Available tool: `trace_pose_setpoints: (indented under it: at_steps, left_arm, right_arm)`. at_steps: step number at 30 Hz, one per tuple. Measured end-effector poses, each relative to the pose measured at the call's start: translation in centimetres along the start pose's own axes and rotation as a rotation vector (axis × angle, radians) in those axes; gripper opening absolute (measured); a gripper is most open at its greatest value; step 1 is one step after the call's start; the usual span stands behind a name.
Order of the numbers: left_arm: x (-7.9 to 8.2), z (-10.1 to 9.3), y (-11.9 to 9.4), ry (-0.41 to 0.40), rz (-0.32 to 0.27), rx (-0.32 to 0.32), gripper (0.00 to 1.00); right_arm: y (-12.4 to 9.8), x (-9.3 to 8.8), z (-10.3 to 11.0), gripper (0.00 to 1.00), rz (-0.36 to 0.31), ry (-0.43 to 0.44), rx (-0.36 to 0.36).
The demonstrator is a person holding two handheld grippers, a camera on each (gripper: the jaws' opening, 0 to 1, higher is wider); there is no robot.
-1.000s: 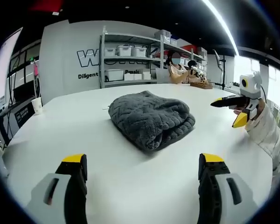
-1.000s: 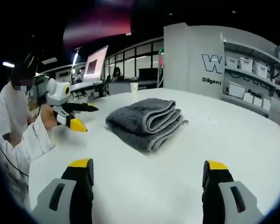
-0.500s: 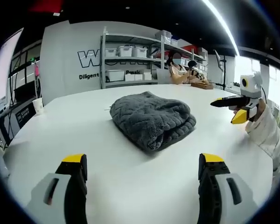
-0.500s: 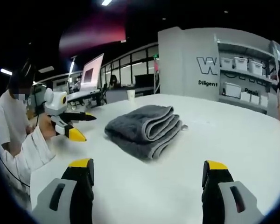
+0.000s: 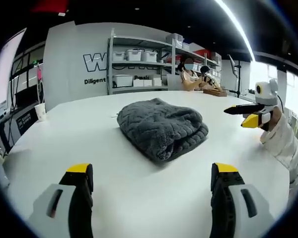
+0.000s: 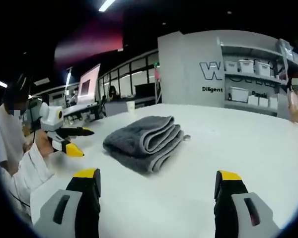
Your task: Open the folded towel by lifting each exposed corner and separating the folded layers until the towel lies flat within the target outline without major curled edges
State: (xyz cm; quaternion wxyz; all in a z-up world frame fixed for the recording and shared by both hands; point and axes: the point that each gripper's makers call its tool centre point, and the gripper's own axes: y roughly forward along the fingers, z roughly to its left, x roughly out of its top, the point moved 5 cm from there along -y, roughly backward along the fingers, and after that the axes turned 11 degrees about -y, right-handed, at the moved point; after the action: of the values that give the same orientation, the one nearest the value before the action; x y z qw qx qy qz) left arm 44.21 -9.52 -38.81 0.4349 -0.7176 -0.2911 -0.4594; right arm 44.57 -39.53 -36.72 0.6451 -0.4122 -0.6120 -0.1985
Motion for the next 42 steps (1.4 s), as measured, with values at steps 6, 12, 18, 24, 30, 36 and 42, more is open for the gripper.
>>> trace_pose_setpoints:
  at_steps: [6,12,18,24,30,36,42]
  left_arm:
    - [0.2,-0.2,0.1,0.003,-0.007,-0.006,0.98]
    - [0.7,-1.6,0.3,0.028,-0.026,-0.036,0.97]
    - [1.0,-2.6,0.7,0.031,-0.034,-0.072,0.97]
    - [1.6,-3.6,1.1,0.047,-0.041,-0.085,0.97]
    - [2.4,-4.6,1.6,0.057,-0.047,-0.104,0.97]
    - [3.2,-5.8,2.2,0.111,-0.043,-0.095,0.97]
    - [4.4,-7.2,2.8,0.136,-0.052,-0.130,0.96]
  right_arm:
    - [-0.3,0.0,-0.7,0.94,-0.029,0.058,-0.025]
    - [-0.4,-0.4,-1.6,0.93,-0.021,0.084,-0.058]
    - [-0.6,-0.9,-2.5,0.93,0.012,0.076,-0.109]
    - [-0.6,-2.0,-3.6,0.94,0.074,0.066,-0.163]
    - [-0.6,-2.4,-3.7,0.95,0.092,0.076,-0.161]
    - [-0.6,-2.3,-3.3,0.95,0.087,0.069,-0.148]
    - [-0.5,-2.3,-3.0,0.95,0.101,0.050,-0.137]
